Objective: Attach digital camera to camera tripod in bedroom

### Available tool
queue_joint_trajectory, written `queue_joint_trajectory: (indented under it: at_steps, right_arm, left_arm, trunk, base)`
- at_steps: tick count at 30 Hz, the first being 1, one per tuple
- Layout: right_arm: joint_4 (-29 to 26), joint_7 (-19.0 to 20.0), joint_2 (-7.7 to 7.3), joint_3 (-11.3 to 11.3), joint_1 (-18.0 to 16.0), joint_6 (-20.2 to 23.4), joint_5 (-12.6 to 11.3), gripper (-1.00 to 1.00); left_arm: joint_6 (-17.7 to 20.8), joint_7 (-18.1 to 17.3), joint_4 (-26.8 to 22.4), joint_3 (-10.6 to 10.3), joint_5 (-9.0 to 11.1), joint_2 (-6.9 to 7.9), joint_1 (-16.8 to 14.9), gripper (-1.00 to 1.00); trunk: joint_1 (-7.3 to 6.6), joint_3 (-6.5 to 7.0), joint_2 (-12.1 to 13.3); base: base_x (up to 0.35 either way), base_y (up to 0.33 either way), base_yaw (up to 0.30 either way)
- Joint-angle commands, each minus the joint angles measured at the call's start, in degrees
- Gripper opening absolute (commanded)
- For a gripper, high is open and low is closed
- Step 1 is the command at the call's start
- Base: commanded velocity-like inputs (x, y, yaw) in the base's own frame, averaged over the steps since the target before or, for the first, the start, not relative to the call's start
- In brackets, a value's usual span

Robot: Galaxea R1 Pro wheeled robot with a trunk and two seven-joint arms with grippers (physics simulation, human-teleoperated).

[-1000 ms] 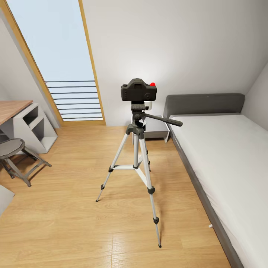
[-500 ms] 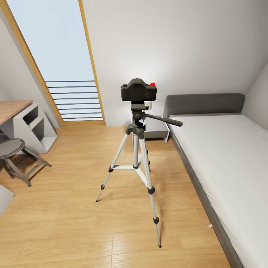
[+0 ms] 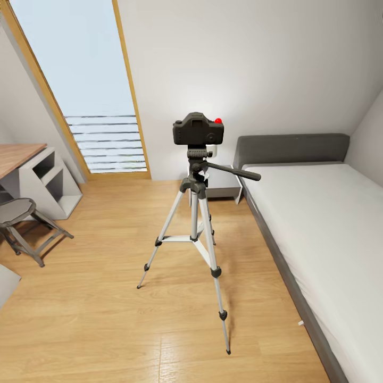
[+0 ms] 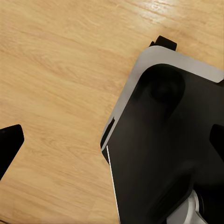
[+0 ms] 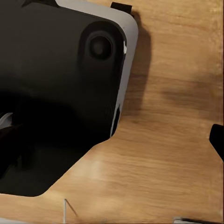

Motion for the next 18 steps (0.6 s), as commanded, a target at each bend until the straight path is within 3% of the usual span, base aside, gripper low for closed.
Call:
queue_joint_trajectory:
  at_steps: [1,18]
  right_arm:
    - [0.16,-0.3,0.01,0.24,-0.07,-0.14,0.01,1.0]
    - [0.17,-1.9,0.13,0.24,1.47,-0.1,-0.08,1.0]
  left_arm:
    - [0.25,0.23,-0.06,-0.48,0.35,0.01,-0.02,1.0]
    - [0.25,0.23,-0.1,-0.48,0.35,0.01,-0.02,1.0]
  trunk:
    - [0.03,-0.02,-0.09]
    - [0.03,1.43,-0.09]
  base:
    - [0.0,0.0,0.0]
    - [0.0,0.0,0.0]
